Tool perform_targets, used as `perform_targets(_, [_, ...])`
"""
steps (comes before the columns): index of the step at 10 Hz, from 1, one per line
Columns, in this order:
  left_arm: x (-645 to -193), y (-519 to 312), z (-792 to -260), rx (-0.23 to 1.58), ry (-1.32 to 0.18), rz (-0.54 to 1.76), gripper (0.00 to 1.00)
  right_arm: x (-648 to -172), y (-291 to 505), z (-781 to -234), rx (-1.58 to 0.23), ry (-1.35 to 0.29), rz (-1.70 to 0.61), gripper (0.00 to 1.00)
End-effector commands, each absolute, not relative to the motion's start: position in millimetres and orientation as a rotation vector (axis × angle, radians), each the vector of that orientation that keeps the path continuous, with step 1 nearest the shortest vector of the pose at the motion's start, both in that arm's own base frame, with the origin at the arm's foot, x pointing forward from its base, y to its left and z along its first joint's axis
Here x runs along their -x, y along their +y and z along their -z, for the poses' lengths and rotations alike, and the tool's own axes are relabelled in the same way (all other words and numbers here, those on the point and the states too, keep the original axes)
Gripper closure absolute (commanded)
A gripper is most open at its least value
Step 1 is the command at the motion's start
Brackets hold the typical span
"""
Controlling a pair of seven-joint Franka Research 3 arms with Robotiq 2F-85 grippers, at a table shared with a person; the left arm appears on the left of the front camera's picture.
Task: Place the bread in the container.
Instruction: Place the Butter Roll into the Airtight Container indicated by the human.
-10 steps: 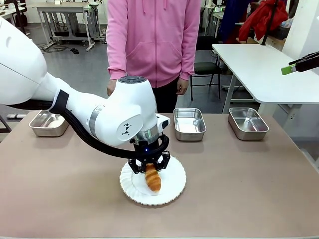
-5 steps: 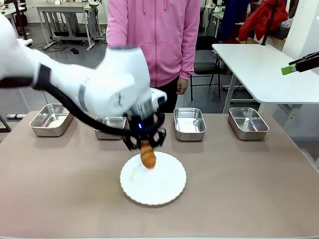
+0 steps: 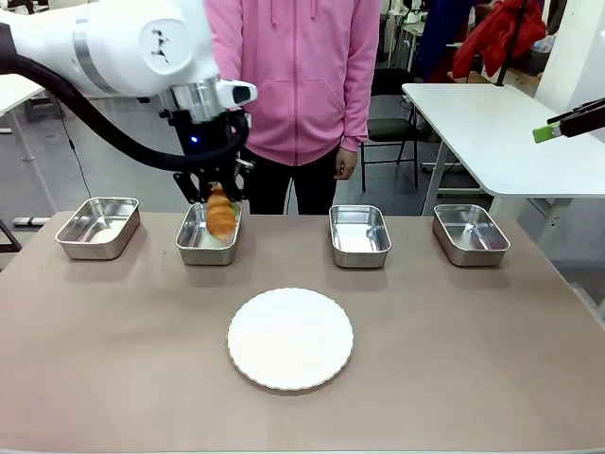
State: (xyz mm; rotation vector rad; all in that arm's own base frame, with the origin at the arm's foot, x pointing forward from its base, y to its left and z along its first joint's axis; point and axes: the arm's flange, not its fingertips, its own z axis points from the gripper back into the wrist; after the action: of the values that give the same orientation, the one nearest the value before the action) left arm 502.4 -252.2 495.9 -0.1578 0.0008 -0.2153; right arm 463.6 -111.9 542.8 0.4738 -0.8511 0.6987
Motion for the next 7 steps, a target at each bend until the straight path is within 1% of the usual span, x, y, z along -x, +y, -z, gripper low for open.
perform_targets(1, [-545, -237, -483, 0.134, 0.033, 0.321, 0.77, -463, -111, -543, -0.478, -0.857, -0.701, 0.0])
perform_targets(3, [-584, -215, -457, 0.148, 0.073, 0.346, 0.77, -463, -111, -543, -0.478, -0.857, -0.701, 0.0])
perform_targets(5, [-613, -209, -427, 0.155, 0.067, 0.4, 0.77, -463, -111, -543, -0.478, -0.857, -0.701, 0.0])
perform_targets(7, [-629, -204, -414, 0.126, 0.007, 0.394, 0.77, -463, -111, -543, -0.478, -0.857, -0.701, 0.0])
